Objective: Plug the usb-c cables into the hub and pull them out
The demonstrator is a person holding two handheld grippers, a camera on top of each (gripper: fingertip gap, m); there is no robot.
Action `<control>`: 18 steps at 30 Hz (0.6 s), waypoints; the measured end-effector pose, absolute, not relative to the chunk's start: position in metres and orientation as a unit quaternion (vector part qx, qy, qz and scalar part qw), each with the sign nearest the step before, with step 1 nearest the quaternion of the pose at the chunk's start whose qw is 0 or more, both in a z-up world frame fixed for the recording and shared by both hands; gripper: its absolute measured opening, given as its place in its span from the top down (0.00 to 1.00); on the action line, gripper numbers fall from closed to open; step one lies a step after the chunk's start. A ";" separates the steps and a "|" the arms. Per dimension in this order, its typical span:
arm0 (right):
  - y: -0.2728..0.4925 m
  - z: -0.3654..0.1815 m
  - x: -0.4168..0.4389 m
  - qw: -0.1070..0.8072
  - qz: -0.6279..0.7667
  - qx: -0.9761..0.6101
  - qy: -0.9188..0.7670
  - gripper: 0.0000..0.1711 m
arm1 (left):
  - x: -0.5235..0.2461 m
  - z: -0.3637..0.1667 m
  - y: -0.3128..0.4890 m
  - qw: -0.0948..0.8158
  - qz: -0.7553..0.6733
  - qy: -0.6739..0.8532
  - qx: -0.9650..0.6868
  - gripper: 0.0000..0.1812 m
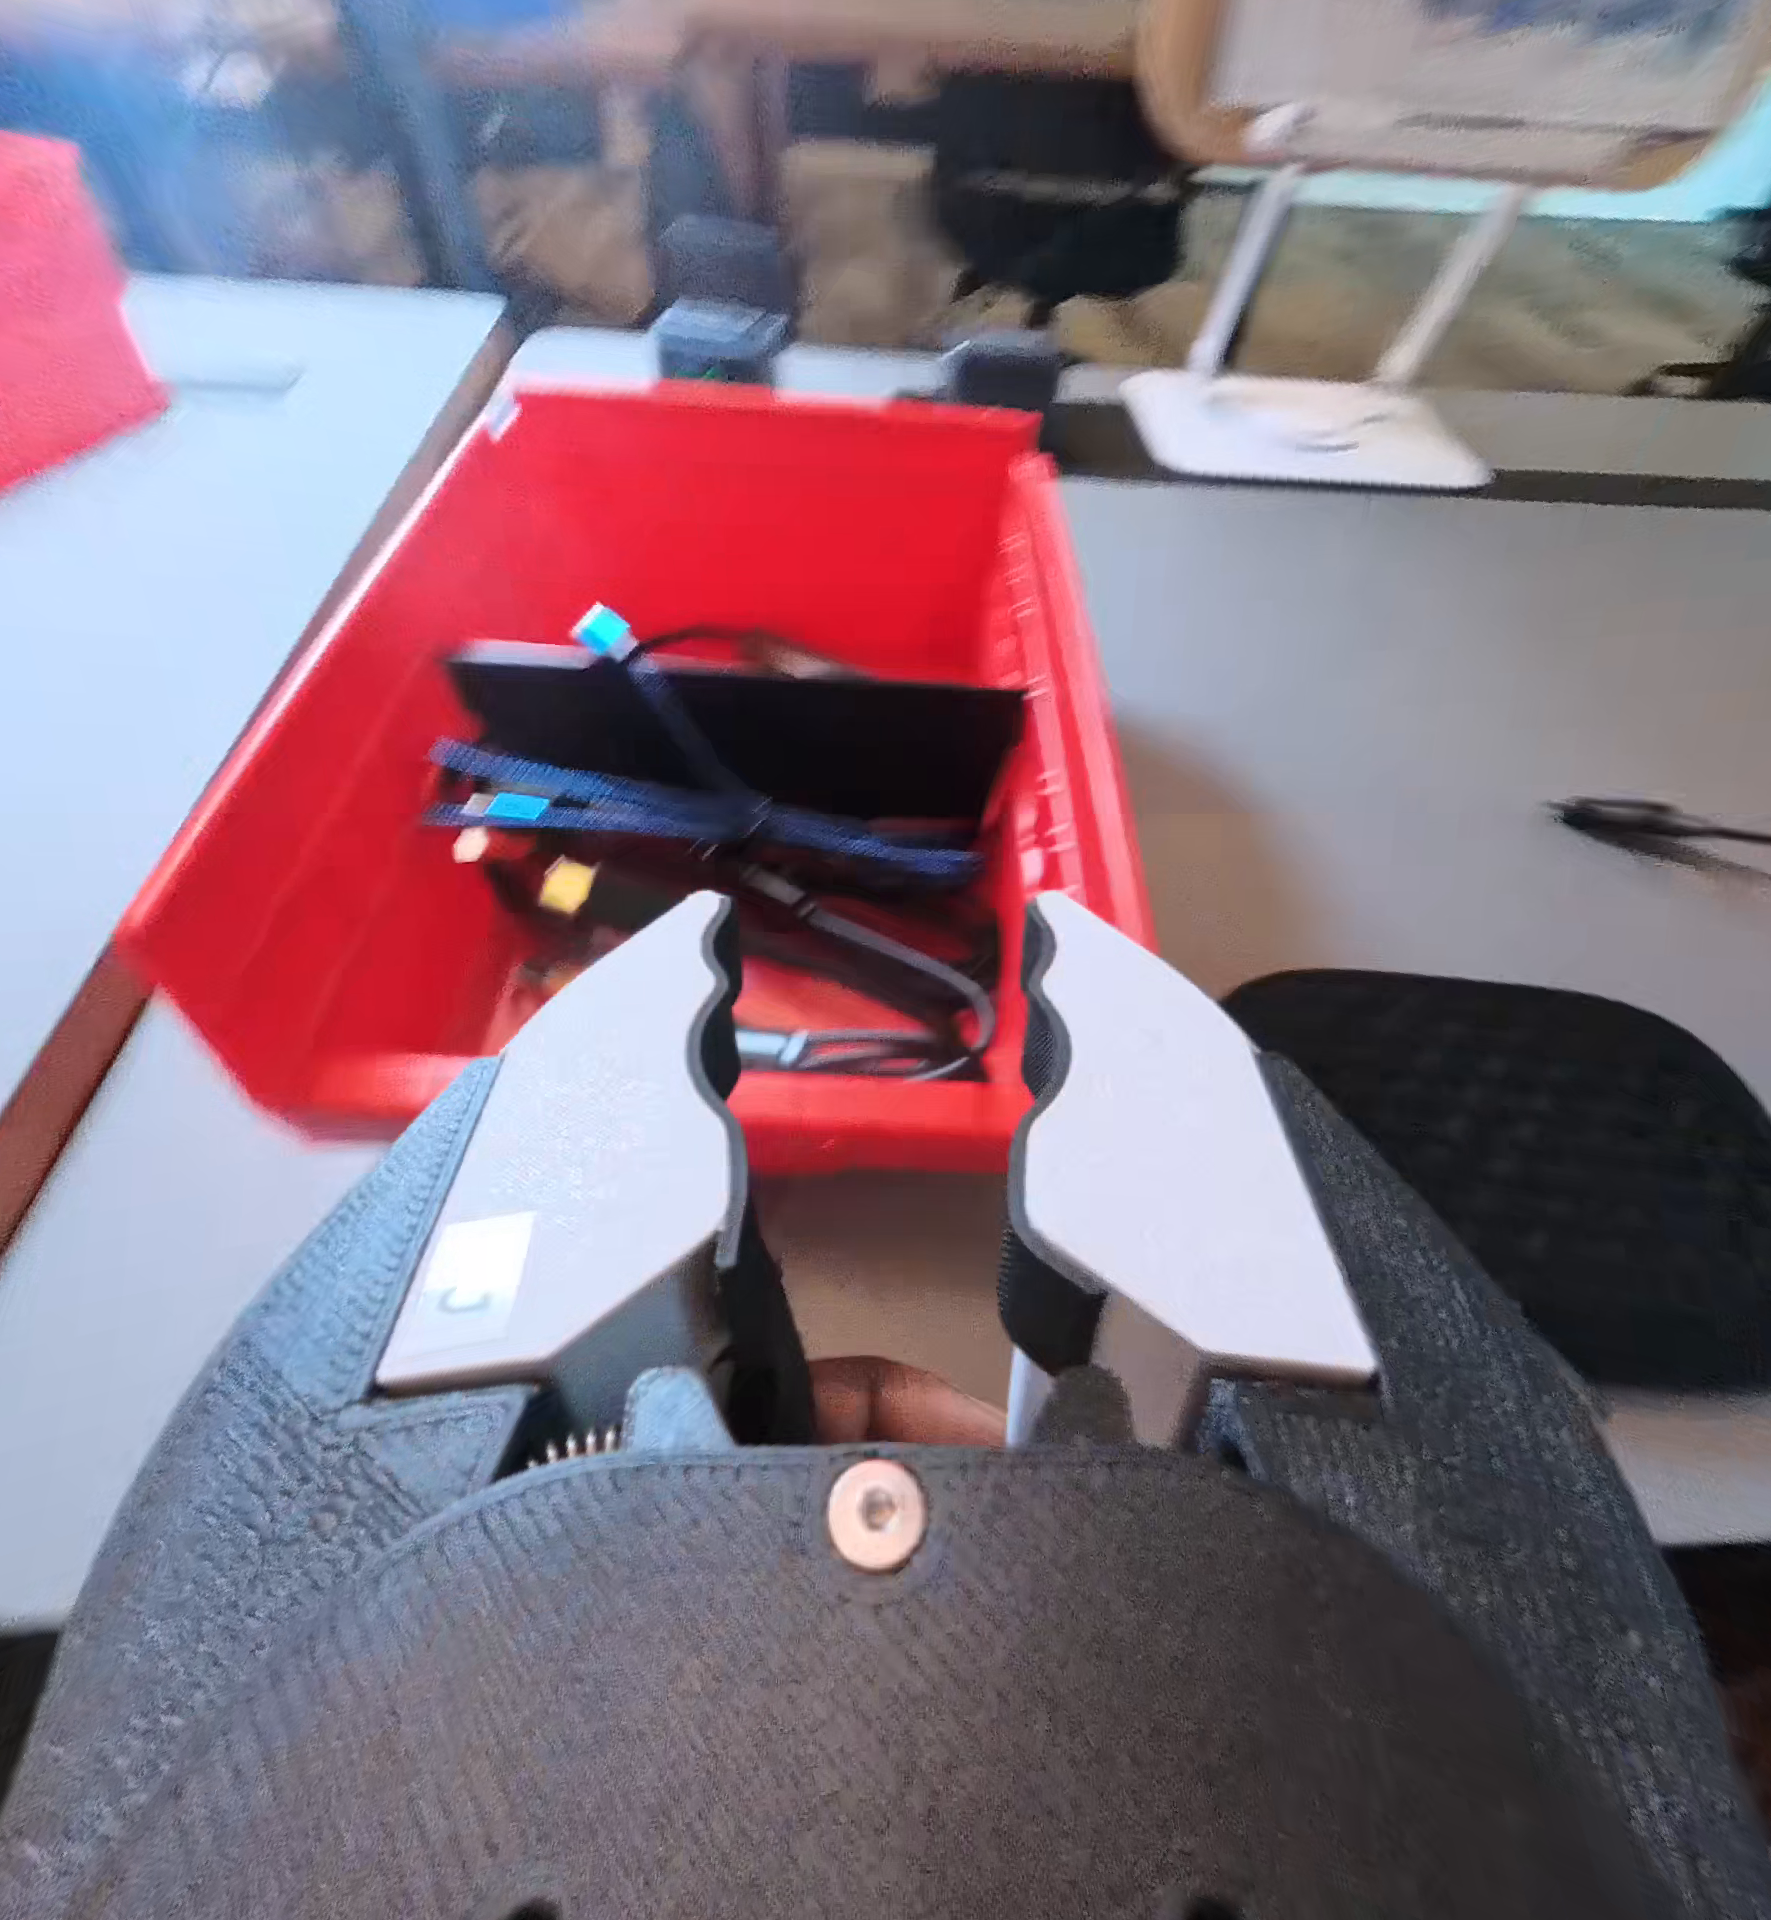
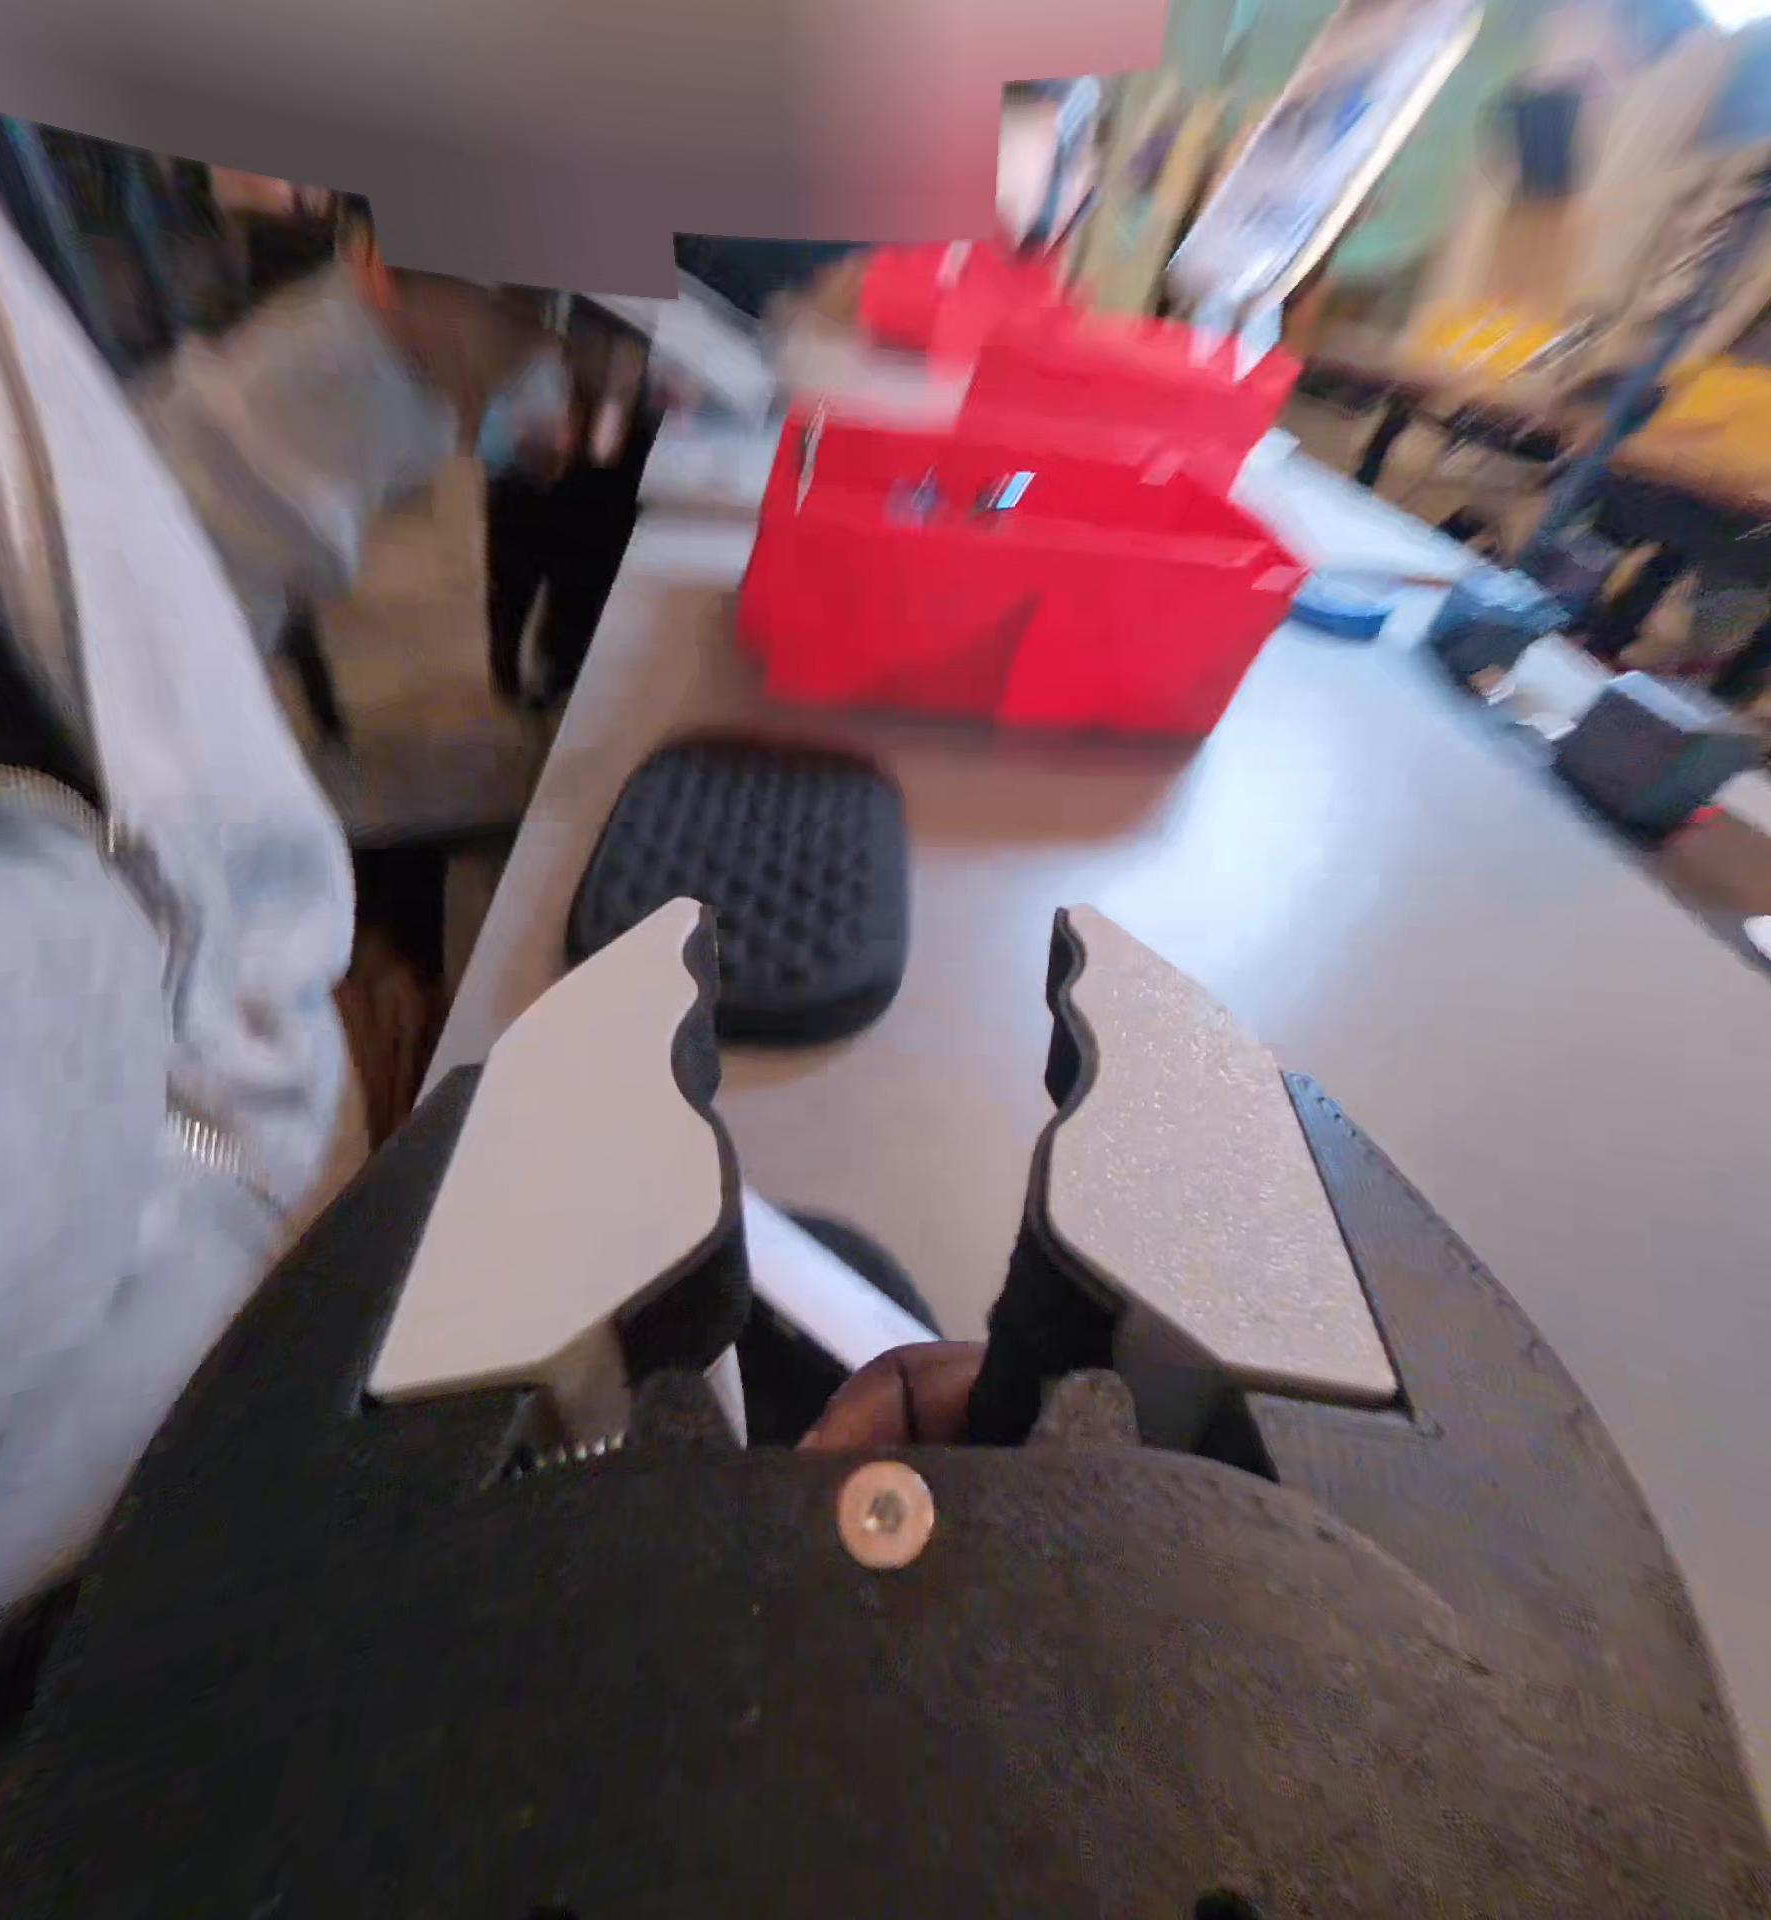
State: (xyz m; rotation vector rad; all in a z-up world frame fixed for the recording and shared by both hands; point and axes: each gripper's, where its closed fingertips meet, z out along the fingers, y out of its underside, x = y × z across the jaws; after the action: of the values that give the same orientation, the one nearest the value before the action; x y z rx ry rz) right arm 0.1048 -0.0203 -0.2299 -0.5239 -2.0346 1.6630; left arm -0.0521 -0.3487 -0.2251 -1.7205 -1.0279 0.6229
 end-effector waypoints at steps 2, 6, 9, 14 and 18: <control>-0.004 -0.209 0.098 0.252 0.684 -0.227 -0.645 0.65 | -0.062 -0.243 -0.362 0.482 0.238 -0.482 -0.692 0.71; 0.014 -0.197 0.094 0.257 0.757 -0.265 -0.540 0.67 | -0.072 -0.260 -0.359 0.495 0.206 -0.518 -0.666 0.72; 0.011 -0.197 0.098 0.260 0.753 -0.256 -0.547 0.67 | -0.080 -0.265 -0.349 0.515 0.188 -0.525 -0.651 0.72; 0.013 -0.202 0.097 0.256 0.753 -0.263 -0.546 0.68 | -0.091 -0.249 -0.335 0.566 0.188 -0.492 -0.635 0.96; 0.013 -0.203 0.099 0.258 0.752 -0.265 -0.546 0.69 | -0.101 -0.203 -0.329 0.587 0.230 -0.425 -0.649 0.97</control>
State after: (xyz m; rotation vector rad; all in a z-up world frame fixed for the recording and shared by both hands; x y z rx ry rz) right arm 0.0989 0.0127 -0.2033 -0.7188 -1.4791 2.0381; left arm -0.1006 -0.3294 -0.2034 -1.5117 -0.9914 0.5364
